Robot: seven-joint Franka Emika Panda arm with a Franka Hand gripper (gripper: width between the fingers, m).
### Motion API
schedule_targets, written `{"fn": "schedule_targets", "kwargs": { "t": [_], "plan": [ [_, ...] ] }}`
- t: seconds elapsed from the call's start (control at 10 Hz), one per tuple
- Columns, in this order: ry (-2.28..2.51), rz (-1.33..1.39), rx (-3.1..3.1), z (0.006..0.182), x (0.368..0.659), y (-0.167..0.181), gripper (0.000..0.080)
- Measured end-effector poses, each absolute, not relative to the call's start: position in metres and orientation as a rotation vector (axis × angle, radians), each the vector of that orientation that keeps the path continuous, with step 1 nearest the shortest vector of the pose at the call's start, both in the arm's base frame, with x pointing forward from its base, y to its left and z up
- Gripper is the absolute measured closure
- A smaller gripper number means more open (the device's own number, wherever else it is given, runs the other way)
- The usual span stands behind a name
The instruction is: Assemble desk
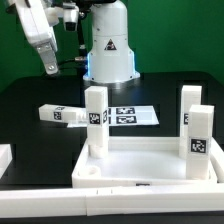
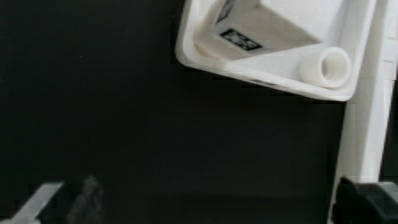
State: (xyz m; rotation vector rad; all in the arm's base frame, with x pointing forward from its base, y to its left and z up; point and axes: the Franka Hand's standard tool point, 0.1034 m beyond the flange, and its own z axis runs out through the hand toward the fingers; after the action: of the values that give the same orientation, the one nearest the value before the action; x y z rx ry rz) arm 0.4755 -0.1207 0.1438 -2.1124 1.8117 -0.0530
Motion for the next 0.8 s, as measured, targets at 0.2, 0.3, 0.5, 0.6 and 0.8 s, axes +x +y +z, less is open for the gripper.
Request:
{"fn": "schedule_targets", "kwargs": {
  "t": [0.2,0.3,0.5,0.6,0.8],
  "plan": [
    [1.795,-0.041,-2.129,0.142,0.476,-0.112,0.015],
    [1.797,-0.04,-2.129,0.142,0.476,-0.112,0.015],
    [1.81,0.027,-2.102,0.129,0.464,-0.119,0.015],
    [1.846,0.142,-2.05,0.115,0.448,-0.128,0.015],
    [1.932,0.257,-1.939,0.092,0.424,-0.137,0.015]
  ]
}}
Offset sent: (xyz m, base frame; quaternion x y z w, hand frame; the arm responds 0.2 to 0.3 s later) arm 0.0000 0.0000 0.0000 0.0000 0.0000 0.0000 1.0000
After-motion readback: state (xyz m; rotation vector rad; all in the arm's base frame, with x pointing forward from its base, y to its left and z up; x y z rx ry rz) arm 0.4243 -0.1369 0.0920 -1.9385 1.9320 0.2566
